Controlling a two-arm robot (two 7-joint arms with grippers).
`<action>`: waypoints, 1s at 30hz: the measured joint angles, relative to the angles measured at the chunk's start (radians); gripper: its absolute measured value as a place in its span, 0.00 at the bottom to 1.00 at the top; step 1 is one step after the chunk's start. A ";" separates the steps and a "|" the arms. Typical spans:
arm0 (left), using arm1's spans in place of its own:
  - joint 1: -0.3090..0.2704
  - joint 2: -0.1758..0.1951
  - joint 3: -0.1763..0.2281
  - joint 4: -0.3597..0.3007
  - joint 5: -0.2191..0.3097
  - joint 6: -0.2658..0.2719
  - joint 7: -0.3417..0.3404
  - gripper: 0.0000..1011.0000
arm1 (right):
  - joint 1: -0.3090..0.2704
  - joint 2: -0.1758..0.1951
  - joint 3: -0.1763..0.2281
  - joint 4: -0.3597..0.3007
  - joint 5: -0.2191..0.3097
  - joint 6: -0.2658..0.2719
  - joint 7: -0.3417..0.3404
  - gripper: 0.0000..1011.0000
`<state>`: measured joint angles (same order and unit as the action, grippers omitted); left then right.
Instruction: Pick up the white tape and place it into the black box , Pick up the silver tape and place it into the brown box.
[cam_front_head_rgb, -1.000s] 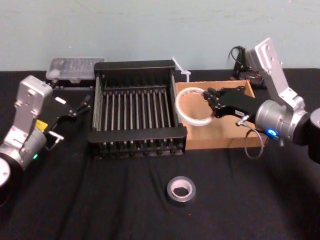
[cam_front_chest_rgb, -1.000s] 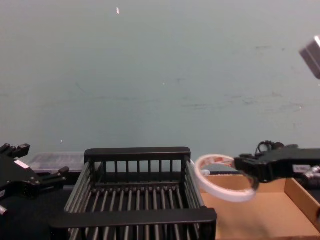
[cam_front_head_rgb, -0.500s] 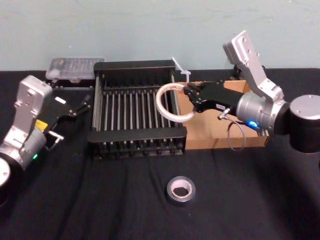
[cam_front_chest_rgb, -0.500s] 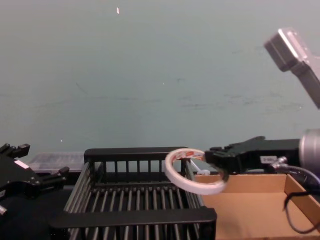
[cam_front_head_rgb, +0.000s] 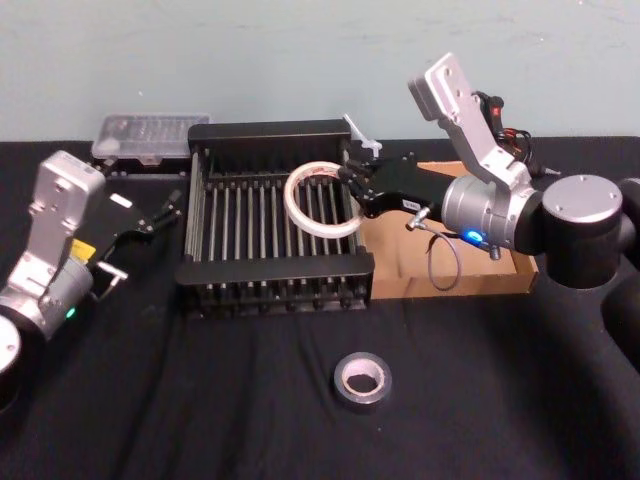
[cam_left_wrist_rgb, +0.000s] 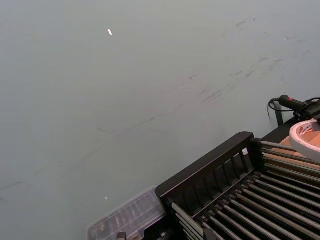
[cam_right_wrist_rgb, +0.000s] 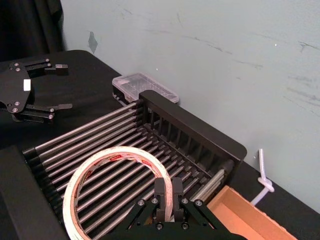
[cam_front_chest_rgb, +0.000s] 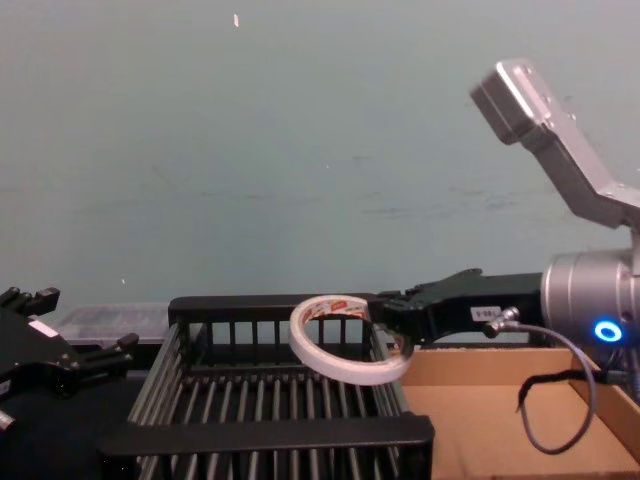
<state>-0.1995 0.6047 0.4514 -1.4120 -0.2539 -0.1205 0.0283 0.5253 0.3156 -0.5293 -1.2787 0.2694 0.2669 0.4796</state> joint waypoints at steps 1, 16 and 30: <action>0.000 0.000 0.000 0.000 0.000 0.000 0.000 0.99 | 0.004 -0.004 -0.002 0.006 -0.001 -0.002 0.001 0.09; 0.000 0.000 0.000 0.000 0.000 0.000 0.000 0.99 | 0.020 -0.020 -0.006 0.033 -0.004 -0.024 0.005 0.09; 0.000 0.000 0.000 0.000 0.000 0.000 0.000 0.99 | 0.019 -0.020 -0.005 0.031 -0.004 -0.019 0.004 0.24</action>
<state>-0.1995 0.6047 0.4514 -1.4120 -0.2539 -0.1205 0.0283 0.5448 0.2960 -0.5345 -1.2472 0.2658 0.2478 0.4832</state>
